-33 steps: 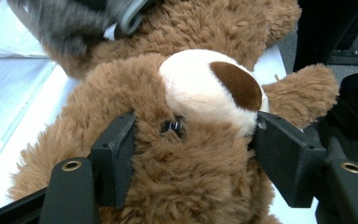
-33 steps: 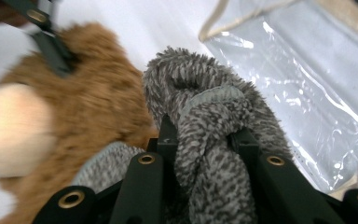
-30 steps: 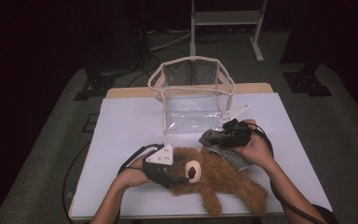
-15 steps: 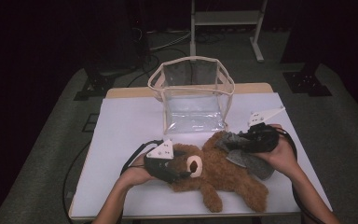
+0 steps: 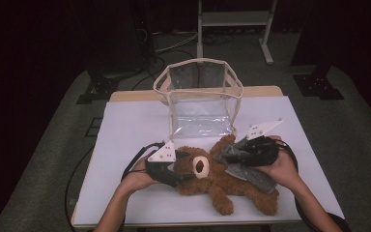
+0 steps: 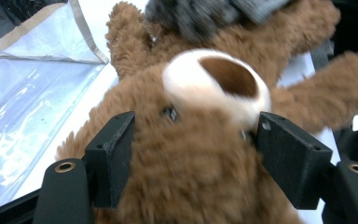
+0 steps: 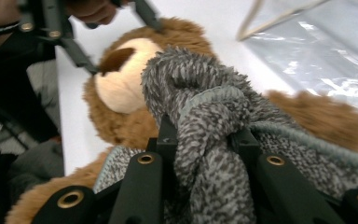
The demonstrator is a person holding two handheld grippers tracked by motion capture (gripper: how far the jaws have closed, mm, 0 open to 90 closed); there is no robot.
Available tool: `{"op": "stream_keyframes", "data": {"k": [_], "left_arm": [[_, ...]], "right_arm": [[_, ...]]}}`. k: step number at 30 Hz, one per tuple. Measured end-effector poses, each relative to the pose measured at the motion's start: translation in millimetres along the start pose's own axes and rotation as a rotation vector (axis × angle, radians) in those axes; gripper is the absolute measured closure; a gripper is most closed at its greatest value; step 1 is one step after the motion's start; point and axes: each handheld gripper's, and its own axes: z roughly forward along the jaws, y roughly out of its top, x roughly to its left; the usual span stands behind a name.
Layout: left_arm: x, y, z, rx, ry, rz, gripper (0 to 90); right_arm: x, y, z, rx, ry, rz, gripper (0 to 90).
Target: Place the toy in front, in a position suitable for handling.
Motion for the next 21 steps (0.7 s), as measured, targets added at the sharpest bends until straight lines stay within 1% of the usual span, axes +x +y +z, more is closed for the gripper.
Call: {"op": "stream_keyframes", "data": {"k": [2,4,5,8,9,10,12,14,15,16,17,18,20,21], "left_arm": [[0.6,-1.9,-1.2,0.011,-0.013,-0.004,29.8],[0.2,-4.5,0.9,0.027,-0.028,-0.001,31.3],[-0.9,-5.4,2.6,0.026,-0.031,-0.002,31.4],[-2.1,-5.2,5.7,0.035,-0.029,0.004,32.2],[-2.2,-5.0,5.9,0.039,-0.029,0.008,32.5],[-2.4,-4.8,6.3,0.039,-0.031,0.011,33.1],[-3.9,-5.0,8.1,0.034,-0.035,0.001,33.6],[-4.8,-5.2,9.2,0.043,-0.045,0.016,33.5],[-5.3,-5.1,9.2,0.048,-0.049,0.027,33.5],[-5.7,-4.8,8.9,0.052,-0.050,0.033,33.5],[-5.9,-4.6,8.8,0.053,-0.048,0.034,33.4],[-6.2,-4.5,8.5,0.055,-0.047,0.036,33.4],[-6.2,-4.3,6.9,0.059,-0.044,0.043,33.3],[-5.9,-4.1,5.4,0.062,-0.041,0.046,33.3]], "right_arm": [[-6.1,-4.7,-6.9,-0.023,-0.019,0.020,70.9],[-11.5,-9.7,-14.8,-0.031,-0.050,0.037,70.9],[-14.6,-12.8,-18.9,-0.033,-0.065,0.049,70.9],[-24.8,-25.7,-29.8,-0.014,-0.133,0.079,70.8],[-28.8,-31.1,-32.7,-0.006,-0.148,0.094,70.8],[-32.4,-36.6,-35.2,-0.003,-0.158,0.114,70.8],[-37.2,-45.9,-39.9,-0.023,-0.149,0.159,70.7],[-36.2,-46.9,-41.2,-0.034,-0.138,0.162,70.7],[-33.9,-45.0,-40.6,-0.040,-0.133,0.155,70.7],[-30.9,-41.6,-39.5,-0.038,-0.130,0.143,70.7],[-26.2,-33.6,-35.3,-0.037,-0.126,0.109,70.7],[-26.2,-33.6,-35.3,-0.037,-0.126,0.109,70.7],[-25.5,-24.9,-26.4,-0.022,-0.129,0.083,70.6],[-25.5,-24.9,-26.4,-0.022,-0.129,0.083,70.6]]}}
